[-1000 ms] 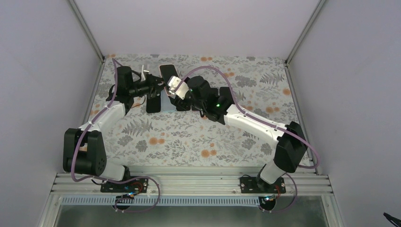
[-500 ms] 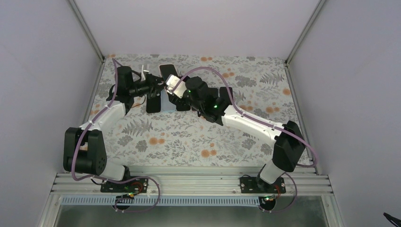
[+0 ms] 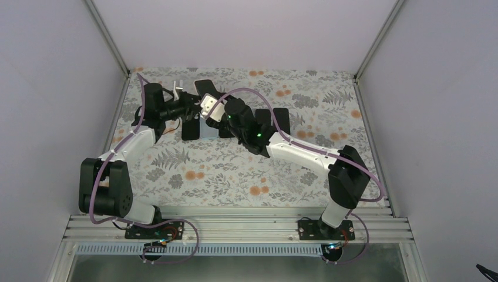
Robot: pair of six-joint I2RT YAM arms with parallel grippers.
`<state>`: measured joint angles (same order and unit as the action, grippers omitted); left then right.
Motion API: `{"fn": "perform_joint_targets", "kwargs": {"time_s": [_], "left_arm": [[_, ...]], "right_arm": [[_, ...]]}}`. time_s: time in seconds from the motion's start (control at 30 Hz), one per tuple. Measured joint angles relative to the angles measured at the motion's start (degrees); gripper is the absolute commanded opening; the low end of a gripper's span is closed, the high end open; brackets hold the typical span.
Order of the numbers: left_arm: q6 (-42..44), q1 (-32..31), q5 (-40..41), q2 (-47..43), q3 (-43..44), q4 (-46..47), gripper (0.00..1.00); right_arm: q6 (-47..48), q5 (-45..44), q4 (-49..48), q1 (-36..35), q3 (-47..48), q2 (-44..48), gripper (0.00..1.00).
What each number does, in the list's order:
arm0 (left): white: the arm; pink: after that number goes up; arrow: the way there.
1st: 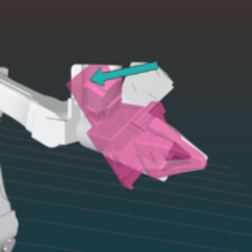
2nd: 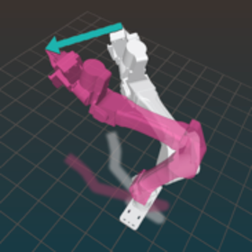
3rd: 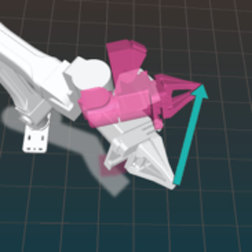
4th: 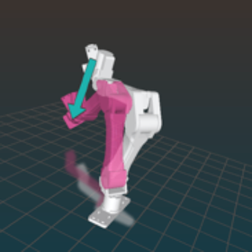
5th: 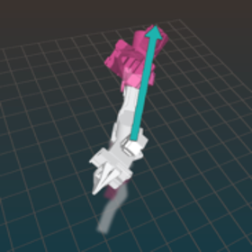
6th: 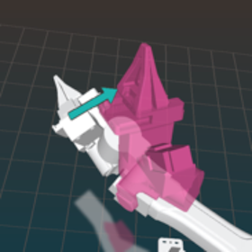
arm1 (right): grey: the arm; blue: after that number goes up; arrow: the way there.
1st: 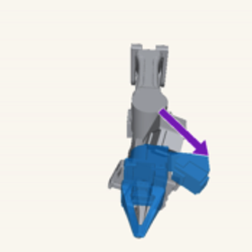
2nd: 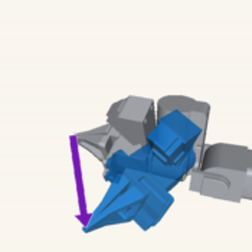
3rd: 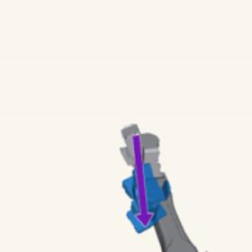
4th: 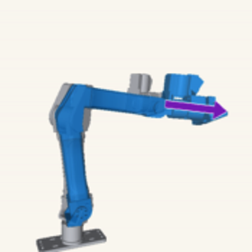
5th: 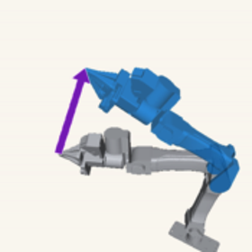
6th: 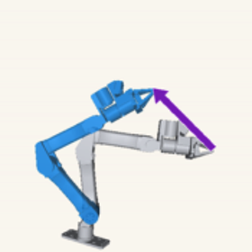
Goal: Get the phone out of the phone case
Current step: Remove the phone case from the phone.
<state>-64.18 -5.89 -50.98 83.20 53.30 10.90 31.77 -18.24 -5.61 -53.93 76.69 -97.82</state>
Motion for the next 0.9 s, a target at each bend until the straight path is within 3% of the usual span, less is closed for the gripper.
{"fn": "perform_joint_targets", "kwargs": {"time_s": [0.13,0.3,0.6,0.9], "left_arm": [[-0.52,-0.24,0.09,0.0,0.0,0.76,0.02],[-1.07,-0.76,-0.02,0.0,0.0,1.64,0.02],[-1.11,-0.83,0.31,0.0,0.0,2.93,0.02],[-0.26,-0.83,0.68,0.0,0.48,-0.76,0.02]], "right_arm": [[3.69,-0.57,-3.17,0.0,-1.16,-0.07,0.52],[8.02,-1.09,-5.7,-0.07,-1.64,-0.63,0.41],[11.58,-0.92,-6.03,-0.07,-1.75,-0.98,0.06],[11.19,-1.14,-1.07,0.26,0.7,-1.36,0.04]]}}
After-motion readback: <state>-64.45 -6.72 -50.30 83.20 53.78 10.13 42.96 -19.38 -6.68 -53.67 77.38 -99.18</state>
